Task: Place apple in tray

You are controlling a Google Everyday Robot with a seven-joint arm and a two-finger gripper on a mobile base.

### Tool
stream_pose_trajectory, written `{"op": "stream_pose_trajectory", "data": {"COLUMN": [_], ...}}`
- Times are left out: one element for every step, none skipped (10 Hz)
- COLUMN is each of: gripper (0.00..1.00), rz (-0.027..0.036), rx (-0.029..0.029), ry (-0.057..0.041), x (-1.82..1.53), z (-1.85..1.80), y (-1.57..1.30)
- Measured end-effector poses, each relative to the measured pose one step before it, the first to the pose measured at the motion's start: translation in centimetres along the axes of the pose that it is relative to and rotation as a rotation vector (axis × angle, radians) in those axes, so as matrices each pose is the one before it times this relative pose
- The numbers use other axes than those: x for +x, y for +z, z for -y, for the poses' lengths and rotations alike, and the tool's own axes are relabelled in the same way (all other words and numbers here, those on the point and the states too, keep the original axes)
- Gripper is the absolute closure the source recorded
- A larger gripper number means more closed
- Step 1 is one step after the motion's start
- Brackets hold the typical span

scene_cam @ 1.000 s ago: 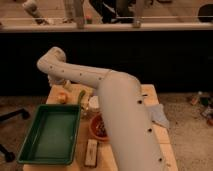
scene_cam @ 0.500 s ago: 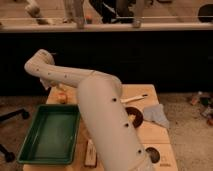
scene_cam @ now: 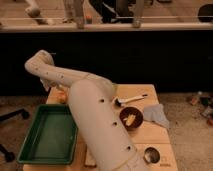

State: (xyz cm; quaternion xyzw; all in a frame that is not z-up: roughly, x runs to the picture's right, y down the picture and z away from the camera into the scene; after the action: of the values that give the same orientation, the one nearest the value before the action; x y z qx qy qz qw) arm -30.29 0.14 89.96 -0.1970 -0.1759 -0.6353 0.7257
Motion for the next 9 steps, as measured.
{"op": "stream_pose_trajectory", "data": {"gripper": [0.20,0.20,0.20,0.20,0.20,0.20,0.20,0.20,0.20], "rz": [0.01508,0.01308,0.01678,0.01260,0.01420,0.01551,0.01369,0.00887,0.01453], "rx": [-0.00137,-0.00043,0.00282,0.00385,-0.00107,-0.00487,-0.00013,-0.00104,-0.01492], "ry": [0.00304,0.00546,0.00719,0.00755,0.00708,0.00369,0.00072,-0.00027,-0.00093], "x": [0.049,0.143,0.127,0.123,0.087,-0.074,-0.134,-0.066,-0.069], "z": [-0.217,-0.233,-0.227,-0.247,-0.400,-0.362,-0.112,-0.090,-0.515], "y": [0.562,0.564,0.729,0.528,0.614,0.926,0.588,0.422,0.900]}}
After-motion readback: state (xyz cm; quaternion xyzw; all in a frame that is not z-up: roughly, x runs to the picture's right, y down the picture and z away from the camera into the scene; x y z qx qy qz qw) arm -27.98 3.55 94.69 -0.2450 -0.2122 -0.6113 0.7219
